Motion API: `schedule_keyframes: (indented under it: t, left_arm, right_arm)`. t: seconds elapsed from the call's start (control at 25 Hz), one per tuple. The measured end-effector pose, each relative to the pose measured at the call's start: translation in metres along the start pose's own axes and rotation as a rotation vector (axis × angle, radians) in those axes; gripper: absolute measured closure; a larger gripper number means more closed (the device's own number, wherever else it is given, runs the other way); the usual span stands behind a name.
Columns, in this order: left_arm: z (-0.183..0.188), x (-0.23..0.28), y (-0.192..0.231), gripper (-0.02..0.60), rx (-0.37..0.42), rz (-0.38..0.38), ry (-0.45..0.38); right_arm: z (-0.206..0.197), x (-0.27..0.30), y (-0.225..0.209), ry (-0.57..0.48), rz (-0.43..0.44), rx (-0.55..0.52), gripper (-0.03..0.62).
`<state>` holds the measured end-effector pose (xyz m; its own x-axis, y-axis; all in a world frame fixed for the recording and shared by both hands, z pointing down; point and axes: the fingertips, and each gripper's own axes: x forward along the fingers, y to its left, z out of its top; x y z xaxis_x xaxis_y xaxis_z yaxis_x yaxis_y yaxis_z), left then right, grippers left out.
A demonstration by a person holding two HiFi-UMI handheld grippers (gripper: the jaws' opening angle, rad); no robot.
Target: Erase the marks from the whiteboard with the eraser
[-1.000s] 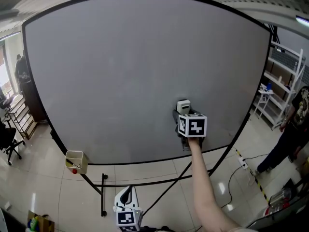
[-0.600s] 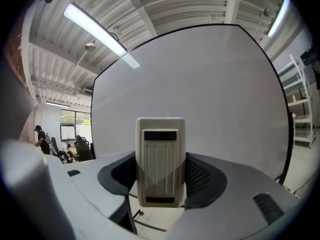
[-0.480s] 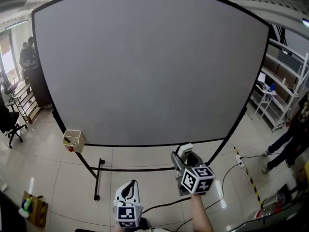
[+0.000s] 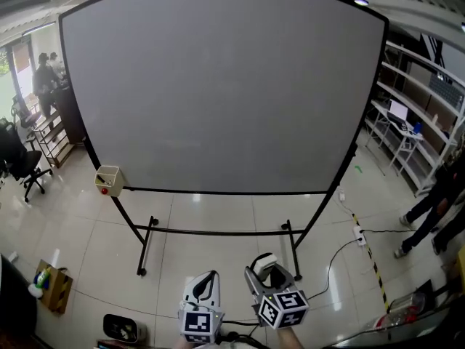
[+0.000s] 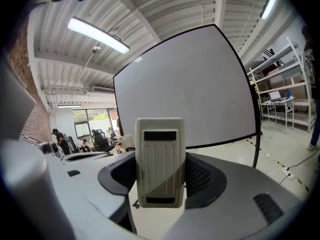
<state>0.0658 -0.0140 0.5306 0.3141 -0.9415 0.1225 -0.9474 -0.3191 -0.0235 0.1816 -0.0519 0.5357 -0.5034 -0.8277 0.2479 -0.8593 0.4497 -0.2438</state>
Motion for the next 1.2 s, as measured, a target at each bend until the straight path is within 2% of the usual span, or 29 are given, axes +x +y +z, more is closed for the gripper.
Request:
schedule_keyframes:
  t: [0.12, 0.24, 0.48, 0.76, 1.2]
  left_arm:
    - [0.009, 0.003, -0.005, 0.578, 0.042, -0.016, -0.015]
    - [0.017, 0.011, -0.009, 0.578, 0.026, -0.013, -0.023]
    - [0.019, 0.014, -0.01, 0.578, 0.038, -0.013, -0.019]
    - [0.018, 0.007, 0.014, 0.578, 0.025, 0.024, -0.019]
    - [0.017, 0.007, 0.024, 0.578, 0.016, 0.03, -0.023]
  right_arm:
    - [0.005, 0.002, 0.01, -0.02, 0.031, -0.002, 0.316]
    - [0.006, 0.002, 0.012, -0.011, 0.033, -0.061, 0.316]
    - [0.007, 0.003, 0.005, -0.019, 0.002, -0.081, 0.32]
    - [0.002, 0.016, 0.021, -0.004, 0.022, -0.085, 0.321]
    - [-0.003, 0.022, 0.025, 0.009, 0.013, -0.097, 0.321]
